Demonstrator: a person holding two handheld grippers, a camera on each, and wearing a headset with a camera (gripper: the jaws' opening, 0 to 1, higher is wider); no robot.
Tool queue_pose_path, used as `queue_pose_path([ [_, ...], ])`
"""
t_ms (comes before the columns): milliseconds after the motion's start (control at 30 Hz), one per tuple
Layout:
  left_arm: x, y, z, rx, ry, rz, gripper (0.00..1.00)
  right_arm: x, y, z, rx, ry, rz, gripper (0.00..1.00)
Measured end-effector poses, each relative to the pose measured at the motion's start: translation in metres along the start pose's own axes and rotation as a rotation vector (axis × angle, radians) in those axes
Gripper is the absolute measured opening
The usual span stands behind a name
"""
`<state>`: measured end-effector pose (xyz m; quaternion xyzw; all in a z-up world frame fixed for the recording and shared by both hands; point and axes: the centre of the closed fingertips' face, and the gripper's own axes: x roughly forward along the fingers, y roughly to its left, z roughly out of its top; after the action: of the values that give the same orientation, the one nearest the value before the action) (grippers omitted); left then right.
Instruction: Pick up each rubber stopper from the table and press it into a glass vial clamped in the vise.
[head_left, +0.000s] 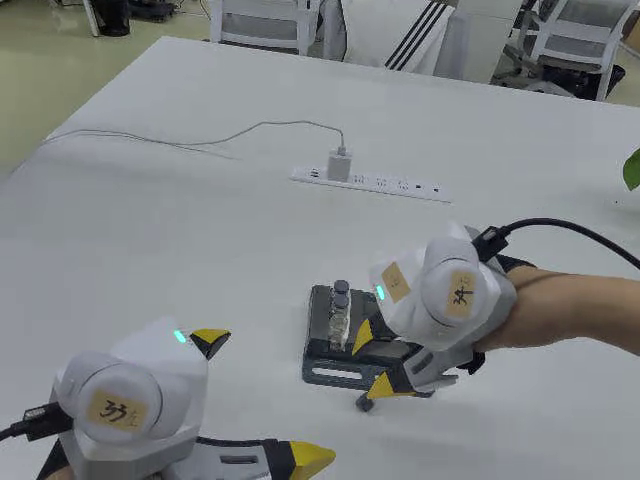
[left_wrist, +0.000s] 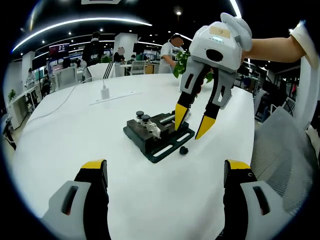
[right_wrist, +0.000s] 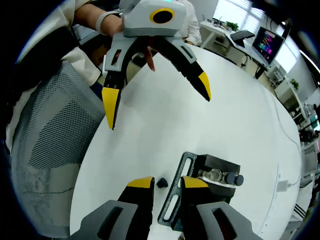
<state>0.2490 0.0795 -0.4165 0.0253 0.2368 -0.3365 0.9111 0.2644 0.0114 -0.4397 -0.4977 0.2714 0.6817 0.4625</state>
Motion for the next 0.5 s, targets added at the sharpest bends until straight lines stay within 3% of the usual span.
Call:
queue_pose_path([
  [200,0.0,-0.001,-0.004,-0.014,-0.001,0.001,0.96,0.013,0.006,-0.02,-0.063,0.071,0.068,0.08],
  [500,-0.001,0.001,-0.005,-0.018,0.004,0.006,0.96,0.026,0.007,-0.026,-0.075,0.082,0.101,0.03],
])
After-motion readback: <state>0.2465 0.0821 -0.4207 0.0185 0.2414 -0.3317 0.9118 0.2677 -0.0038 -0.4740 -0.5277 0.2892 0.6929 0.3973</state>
